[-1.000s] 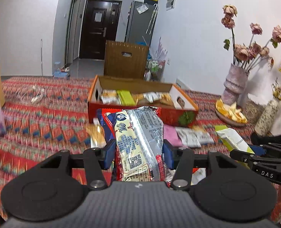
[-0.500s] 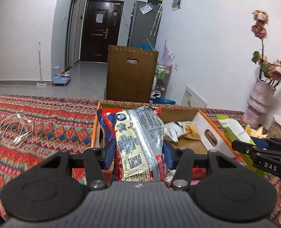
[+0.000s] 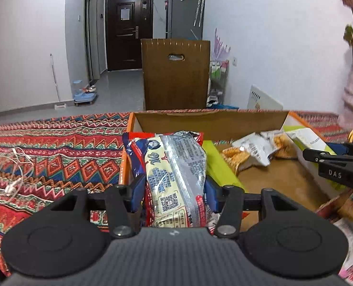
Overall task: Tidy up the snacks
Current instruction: 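Carry both held packets over the open orange box, then open both tools to drop the packets into the box, then withdraw both tools back toward the snack pile, then grasp a white packet with the right tool while the left tool grasps a cracker packet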
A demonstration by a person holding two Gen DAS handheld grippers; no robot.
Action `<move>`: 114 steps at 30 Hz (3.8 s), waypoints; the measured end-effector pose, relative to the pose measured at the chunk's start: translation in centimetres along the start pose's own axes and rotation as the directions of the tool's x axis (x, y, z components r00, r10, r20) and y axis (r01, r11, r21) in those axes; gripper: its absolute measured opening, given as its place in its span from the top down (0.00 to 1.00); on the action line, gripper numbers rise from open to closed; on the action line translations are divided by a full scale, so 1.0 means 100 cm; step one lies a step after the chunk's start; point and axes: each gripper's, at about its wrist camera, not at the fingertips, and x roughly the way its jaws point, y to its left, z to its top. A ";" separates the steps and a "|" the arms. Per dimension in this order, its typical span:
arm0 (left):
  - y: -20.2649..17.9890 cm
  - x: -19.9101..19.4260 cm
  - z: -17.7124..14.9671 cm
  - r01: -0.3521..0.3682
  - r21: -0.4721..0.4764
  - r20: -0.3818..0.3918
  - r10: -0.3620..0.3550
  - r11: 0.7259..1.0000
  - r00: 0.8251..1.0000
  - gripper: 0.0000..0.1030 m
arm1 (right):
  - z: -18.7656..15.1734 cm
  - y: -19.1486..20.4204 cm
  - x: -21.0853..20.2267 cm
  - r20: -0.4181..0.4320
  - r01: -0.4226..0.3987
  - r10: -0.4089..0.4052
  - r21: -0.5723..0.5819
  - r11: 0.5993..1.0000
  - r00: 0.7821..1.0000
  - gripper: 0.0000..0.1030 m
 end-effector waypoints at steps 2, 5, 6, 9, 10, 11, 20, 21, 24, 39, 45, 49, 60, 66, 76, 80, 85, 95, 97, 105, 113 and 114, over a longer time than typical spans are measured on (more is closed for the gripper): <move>0.000 0.000 -0.001 0.002 -0.019 -0.009 -0.002 1.000 1.000 0.48 | -0.005 0.009 0.002 -0.022 0.019 -0.020 -0.045 0.999 1.000 0.63; -0.001 0.000 -0.002 0.008 -0.026 -0.025 -0.009 1.000 1.000 0.45 | -0.009 0.020 0.001 -0.012 0.072 -0.074 -0.104 0.992 0.997 0.62; -0.002 -0.001 -0.002 0.014 -0.019 -0.032 -0.014 1.000 0.999 0.45 | -0.009 0.022 0.000 -0.010 0.082 -0.084 -0.112 0.990 0.996 0.60; -0.003 -0.006 -0.002 0.028 -0.021 -0.039 -0.029 0.999 0.999 0.44 | -0.008 0.018 -0.007 -0.003 0.073 -0.073 -0.093 0.993 0.997 0.55; -0.003 -0.009 -0.001 0.027 -0.020 -0.034 -0.028 0.999 0.999 0.43 | -0.007 0.018 -0.013 0.002 0.066 -0.066 -0.088 0.994 0.998 0.55; -0.004 -0.012 -0.001 0.028 -0.016 -0.026 -0.029 0.999 0.999 0.42 | -0.005 0.013 -0.015 0.007 0.060 -0.060 -0.082 0.995 0.998 0.54; -0.001 -0.068 -0.003 0.027 -0.025 0.010 -0.026 0.999 1.000 0.36 | 0.002 0.004 -0.080 0.054 -0.051 0.054 -0.059 0.997 0.997 0.46; -0.002 -0.079 -0.004 0.030 -0.027 0.018 -0.029 0.999 0.999 0.36 | 0.001 0.004 -0.090 0.059 -0.062 0.066 -0.059 0.996 0.996 0.43; -0.002 -0.113 -0.015 0.048 -0.041 0.044 -0.046 0.998 0.998 0.33 | -0.007 0.002 -0.123 0.067 -0.105 0.109 -0.060 0.993 0.992 0.41; -0.024 -0.264 -0.115 0.068 -0.080 0.086 -0.061 0.994 0.994 0.23 | -0.097 0.003 -0.282 0.095 -0.214 0.221 -0.070 0.974 0.971 0.26; -0.034 -0.303 -0.159 0.064 -0.103 0.083 -0.055 0.993 0.995 0.23 | -0.135 0.007 -0.329 0.094 -0.226 0.234 -0.086 0.970 0.968 0.23; -0.036 -0.320 -0.182 0.056 -0.132 0.077 -0.046 0.990 0.996 0.21 | -0.160 0.009 -0.350 0.081 -0.245 0.250 -0.063 0.967 0.965 0.22; -0.041 -0.340 -0.228 0.038 -0.156 0.004 -0.038 0.987 0.999 0.21 | -0.226 0.014 -0.373 0.014 -0.272 0.272 0.006 0.962 0.962 0.22; -0.042 -0.329 -0.229 0.043 -0.156 -0.023 -0.047 0.987 0.999 0.21 | -0.232 0.014 -0.373 0.005 -0.258 0.258 0.016 0.966 0.966 0.22; -0.036 -0.288 -0.206 0.045 -0.158 -0.045 -0.053 0.986 0.998 0.21 | -0.210 0.013 -0.342 -0.009 -0.265 0.265 0.028 0.964 0.964 0.22; -0.031 -0.261 -0.187 0.035 -0.157 -0.047 -0.043 0.987 0.998 0.21 | -0.193 0.016 -0.320 -0.019 -0.268 0.268 0.016 0.963 0.963 0.22; -0.021 -0.218 -0.152 0.037 -0.142 -0.035 -0.042 0.989 0.998 0.21 | -0.165 0.023 -0.288 -0.024 -0.276 0.276 0.004 0.961 0.961 0.22; 0.001 -0.110 -0.102 0.027 -0.133 -0.065 -0.036 0.991 0.997 0.40 | -0.093 0.050 -0.210 -0.017 -0.331 0.330 -0.046 0.943 0.944 0.24; 0.008 -0.094 -0.102 0.038 -0.163 -0.076 -0.051 0.986 0.996 0.47 | -0.082 0.056 -0.190 -0.023 -0.342 0.341 -0.030 0.939 0.940 0.26; 0.024 -0.090 -0.113 0.083 -0.208 -0.074 -0.100 0.975 0.992 0.54 | -0.060 0.089 -0.123 -0.056 -0.366 0.365 0.000 0.931 0.929 0.34; 0.029 -0.098 -0.109 0.071 -0.221 -0.062 -0.086 0.973 0.994 0.55 | -0.063 0.101 -0.106 -0.055 -0.362 0.361 -0.007 0.932 0.931 0.57; 0.028 -0.098 -0.109 0.074 -0.218 -0.061 -0.090 0.973 0.994 0.55 | -0.063 0.099 -0.107 -0.054 -0.357 0.357 -0.002 0.934 0.933 0.57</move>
